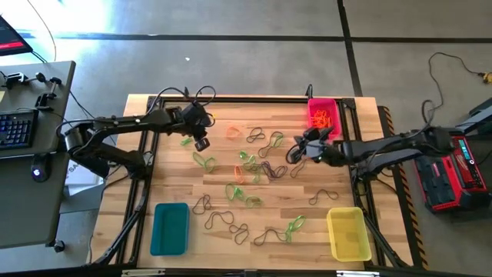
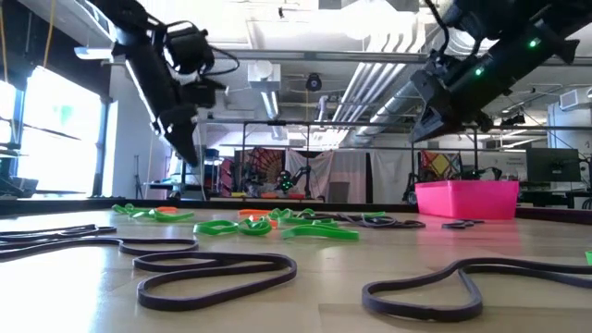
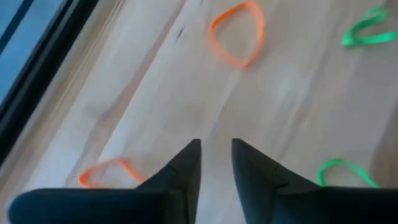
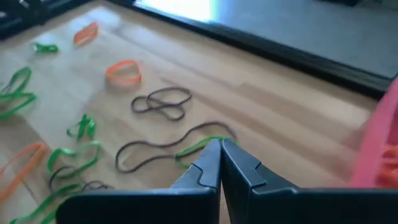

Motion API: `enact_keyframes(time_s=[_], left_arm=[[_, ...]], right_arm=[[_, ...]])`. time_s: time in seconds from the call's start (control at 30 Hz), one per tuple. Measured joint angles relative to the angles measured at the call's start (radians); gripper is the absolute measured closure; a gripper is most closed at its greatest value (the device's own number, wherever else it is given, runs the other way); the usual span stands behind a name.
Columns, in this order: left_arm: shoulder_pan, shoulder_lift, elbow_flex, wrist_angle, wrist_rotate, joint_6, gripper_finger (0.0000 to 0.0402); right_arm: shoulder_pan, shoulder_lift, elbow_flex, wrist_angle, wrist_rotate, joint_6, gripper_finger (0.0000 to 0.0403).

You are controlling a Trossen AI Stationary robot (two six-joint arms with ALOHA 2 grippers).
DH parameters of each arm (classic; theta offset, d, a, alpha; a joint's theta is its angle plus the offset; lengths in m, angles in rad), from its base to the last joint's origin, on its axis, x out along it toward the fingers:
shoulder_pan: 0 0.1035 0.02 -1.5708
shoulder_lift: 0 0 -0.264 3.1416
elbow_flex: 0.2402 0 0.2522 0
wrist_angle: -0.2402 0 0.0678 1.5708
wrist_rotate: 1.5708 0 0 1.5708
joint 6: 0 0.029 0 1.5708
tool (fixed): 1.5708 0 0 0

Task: Sort rubber bands into baskets
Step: Put the orange rubber band into the red bin

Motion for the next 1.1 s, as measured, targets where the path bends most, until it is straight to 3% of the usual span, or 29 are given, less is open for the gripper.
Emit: enact_keyframes(time_s=[0.3, 0.53, 1.1], left_arm=[[0.1, 0.05, -0.021, 0.0, -0.017, -0.221, 0.0251], [0.179, 0.136, -0.021, 0.001, 0.036, -0.234, 0.0263], [0.266, 0.276, -0.02, 0.056, 0.017, -0.156, 0.0271]], right_arm=[[0.042, 0.197, 0.0, 0.162, -0.002, 0.012, 0.0403], [0.042, 0.273, 0.0, 0.252, -0.004, 0.014, 0.0403], [0.042, 0.282, 0.0, 0.259, -0.008, 0.014, 0.0403]])
